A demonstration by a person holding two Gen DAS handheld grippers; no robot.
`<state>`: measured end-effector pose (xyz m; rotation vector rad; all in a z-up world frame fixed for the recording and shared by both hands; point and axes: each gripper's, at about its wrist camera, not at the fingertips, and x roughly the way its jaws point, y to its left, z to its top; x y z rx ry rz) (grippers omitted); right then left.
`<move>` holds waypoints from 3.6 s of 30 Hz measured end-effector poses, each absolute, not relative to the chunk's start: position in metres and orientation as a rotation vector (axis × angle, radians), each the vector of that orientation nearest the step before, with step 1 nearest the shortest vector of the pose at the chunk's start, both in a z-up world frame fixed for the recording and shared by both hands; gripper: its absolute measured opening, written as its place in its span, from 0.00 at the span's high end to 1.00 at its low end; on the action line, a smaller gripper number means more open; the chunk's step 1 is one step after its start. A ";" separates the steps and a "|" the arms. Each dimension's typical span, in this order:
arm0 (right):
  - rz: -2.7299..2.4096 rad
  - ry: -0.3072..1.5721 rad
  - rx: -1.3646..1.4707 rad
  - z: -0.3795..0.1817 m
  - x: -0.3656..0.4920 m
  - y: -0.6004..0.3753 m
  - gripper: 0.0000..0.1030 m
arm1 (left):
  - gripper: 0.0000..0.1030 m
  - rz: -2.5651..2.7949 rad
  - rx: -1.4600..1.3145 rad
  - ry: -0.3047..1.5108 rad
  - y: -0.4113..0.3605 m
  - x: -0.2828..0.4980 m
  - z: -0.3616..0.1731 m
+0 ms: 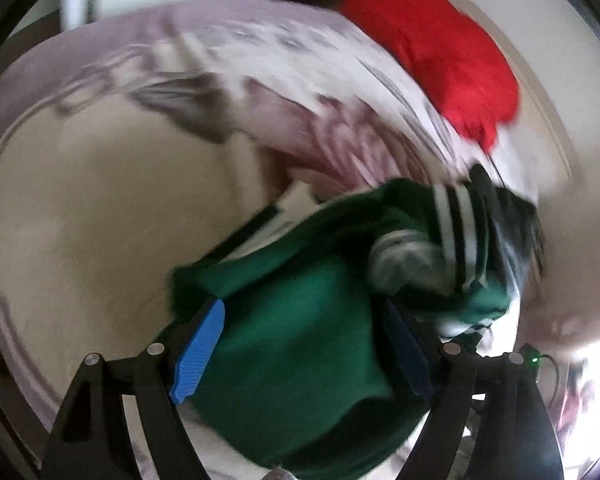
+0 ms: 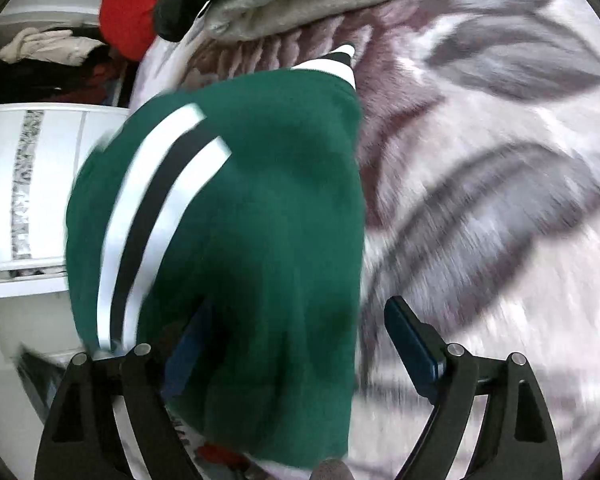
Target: Fold large clothes
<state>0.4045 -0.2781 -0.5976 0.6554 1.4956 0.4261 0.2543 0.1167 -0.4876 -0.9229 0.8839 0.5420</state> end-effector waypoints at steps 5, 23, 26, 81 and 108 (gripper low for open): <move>0.561 1.514 0.668 -0.643 0.443 -0.270 0.00 | 0.22 0.667 -1.042 0.795 0.103 0.219 -0.501; 0.179 1.385 1.442 -0.620 0.261 -0.343 0.62 | 0.12 0.453 -0.935 0.897 0.132 0.246 -0.496; 0.085 1.527 1.412 -0.626 0.199 -0.346 0.45 | 0.12 0.437 -0.828 0.940 0.126 0.251 -0.480; 0.312 1.552 0.408 -0.555 0.415 -0.288 0.50 | 0.12 0.524 -0.793 1.037 0.126 0.280 -0.511; 0.146 1.703 0.263 -0.508 0.268 -0.351 0.52 | 0.12 0.580 -0.949 1.085 0.108 0.198 -0.527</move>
